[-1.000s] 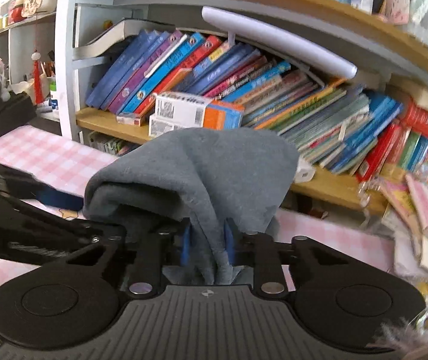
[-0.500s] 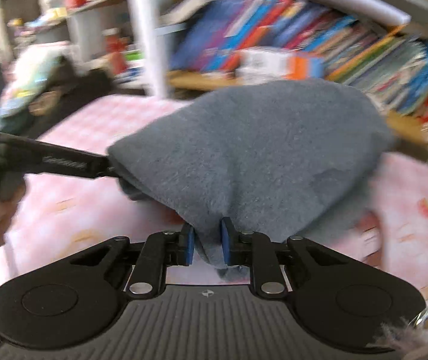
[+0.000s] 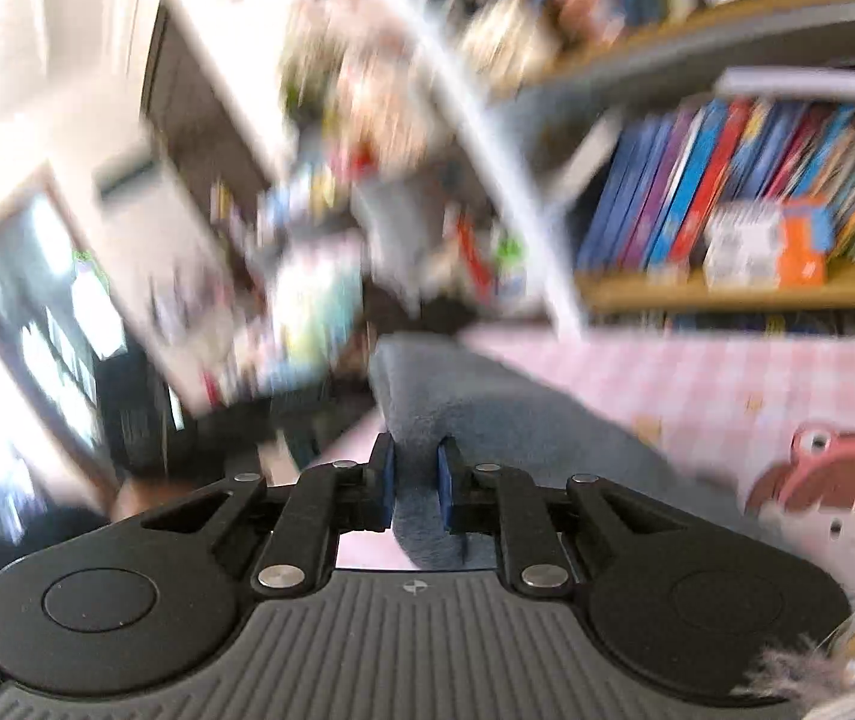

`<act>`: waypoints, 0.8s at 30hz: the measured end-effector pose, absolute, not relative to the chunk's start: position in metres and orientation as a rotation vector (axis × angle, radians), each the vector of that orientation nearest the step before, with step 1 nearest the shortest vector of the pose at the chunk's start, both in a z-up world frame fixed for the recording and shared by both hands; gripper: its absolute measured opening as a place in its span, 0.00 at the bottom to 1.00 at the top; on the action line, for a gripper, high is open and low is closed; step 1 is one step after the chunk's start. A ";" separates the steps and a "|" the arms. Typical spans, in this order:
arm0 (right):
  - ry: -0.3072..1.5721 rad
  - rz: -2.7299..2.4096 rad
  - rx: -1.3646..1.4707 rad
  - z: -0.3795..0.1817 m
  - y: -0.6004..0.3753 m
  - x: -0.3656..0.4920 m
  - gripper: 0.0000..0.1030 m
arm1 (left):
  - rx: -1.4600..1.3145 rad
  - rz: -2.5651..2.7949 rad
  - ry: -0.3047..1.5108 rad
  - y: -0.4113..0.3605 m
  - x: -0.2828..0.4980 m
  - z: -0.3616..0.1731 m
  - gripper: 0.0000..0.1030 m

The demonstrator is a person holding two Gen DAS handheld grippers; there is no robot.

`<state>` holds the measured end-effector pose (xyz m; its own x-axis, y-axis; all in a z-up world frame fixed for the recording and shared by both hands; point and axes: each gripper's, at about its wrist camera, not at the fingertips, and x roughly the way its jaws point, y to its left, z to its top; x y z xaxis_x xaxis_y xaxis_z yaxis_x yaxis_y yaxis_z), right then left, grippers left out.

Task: Fold clothes

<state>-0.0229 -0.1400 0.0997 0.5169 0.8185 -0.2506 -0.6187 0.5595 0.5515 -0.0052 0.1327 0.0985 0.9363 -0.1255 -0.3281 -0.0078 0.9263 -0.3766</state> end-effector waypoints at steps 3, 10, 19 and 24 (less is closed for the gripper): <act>0.417 0.769 0.614 0.116 -0.192 -0.012 0.12 | -0.346 -0.145 0.344 0.118 0.009 0.115 0.51; 0.545 0.151 0.534 0.058 -0.271 -0.008 0.12 | -0.233 -0.228 0.485 0.084 0.017 0.084 0.70; 0.756 -0.086 0.518 -0.035 -0.303 -0.028 0.12 | -0.404 -0.149 0.787 0.106 0.033 0.016 0.70; 0.762 -0.087 0.464 -0.033 -0.296 -0.026 0.13 | -0.460 -0.190 0.886 0.098 0.047 -0.009 0.70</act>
<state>-0.0261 -0.2961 -0.0334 0.7248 0.0899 -0.6831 0.2408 0.8959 0.3734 0.0467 0.0984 -0.0086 0.6235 -0.3460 -0.7011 -0.0273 0.8866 -0.4618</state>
